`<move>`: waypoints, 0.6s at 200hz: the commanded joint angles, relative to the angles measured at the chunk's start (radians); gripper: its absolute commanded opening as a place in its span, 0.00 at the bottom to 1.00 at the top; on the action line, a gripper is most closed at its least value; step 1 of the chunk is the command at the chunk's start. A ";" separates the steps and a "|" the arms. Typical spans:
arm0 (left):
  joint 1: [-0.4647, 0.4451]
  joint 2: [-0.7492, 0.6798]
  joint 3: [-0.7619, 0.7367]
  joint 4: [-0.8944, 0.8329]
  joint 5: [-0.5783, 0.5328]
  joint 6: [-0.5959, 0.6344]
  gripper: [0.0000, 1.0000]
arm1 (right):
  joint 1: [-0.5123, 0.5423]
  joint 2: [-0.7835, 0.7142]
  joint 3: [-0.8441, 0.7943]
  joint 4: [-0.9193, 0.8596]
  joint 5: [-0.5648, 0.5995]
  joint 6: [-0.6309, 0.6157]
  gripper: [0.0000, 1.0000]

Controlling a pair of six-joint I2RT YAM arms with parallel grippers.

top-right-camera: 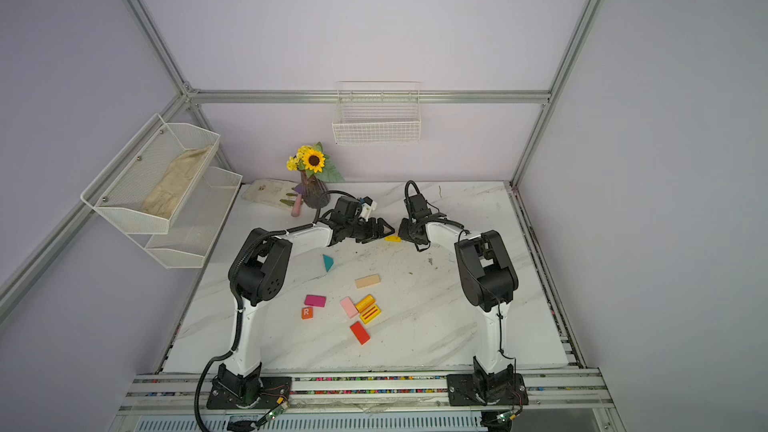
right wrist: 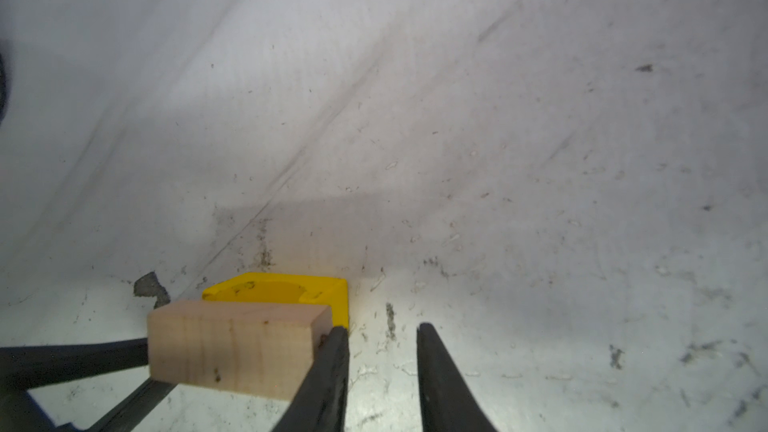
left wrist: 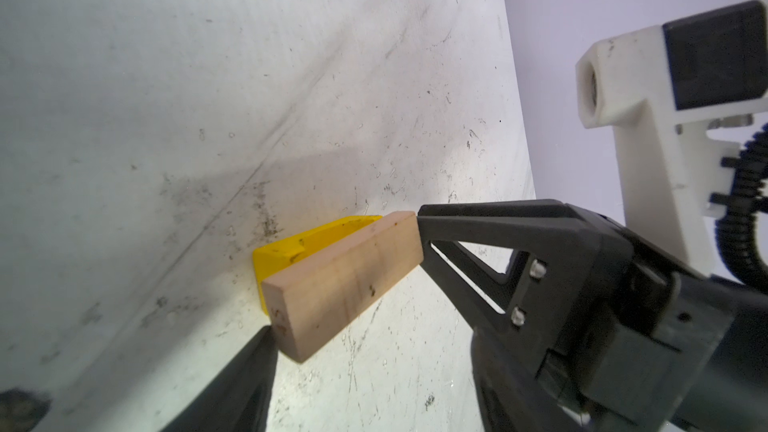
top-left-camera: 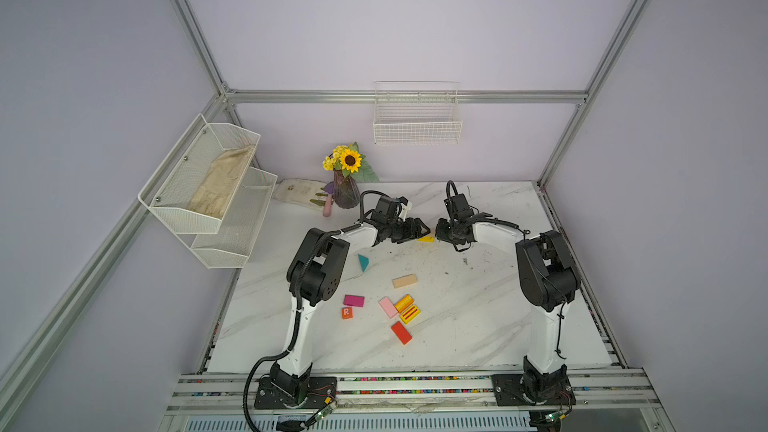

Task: Build the wood block tower
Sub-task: 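Hold the wood block on the arch with both grippers, aligning it, then open both grippers and raise them away from the yellow arch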

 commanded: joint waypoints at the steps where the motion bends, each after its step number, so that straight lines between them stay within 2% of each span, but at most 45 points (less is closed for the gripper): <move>1: -0.008 -0.012 0.074 0.015 0.012 0.013 0.73 | 0.009 -0.047 -0.011 0.004 0.004 0.013 0.32; 9: -0.008 -0.014 0.072 0.016 0.012 0.014 0.73 | 0.008 -0.048 -0.011 -0.002 0.010 0.013 0.34; 33: -0.008 -0.030 0.054 0.016 -0.005 0.017 0.76 | 0.009 -0.068 -0.021 -0.011 0.050 0.026 0.49; 80: -0.008 -0.150 -0.047 0.005 -0.048 0.052 0.94 | 0.001 -0.209 -0.113 -0.025 0.159 0.050 0.67; 120: -0.005 -0.311 -0.153 -0.017 -0.087 0.111 0.99 | 0.001 -0.383 -0.247 -0.016 0.238 0.067 0.73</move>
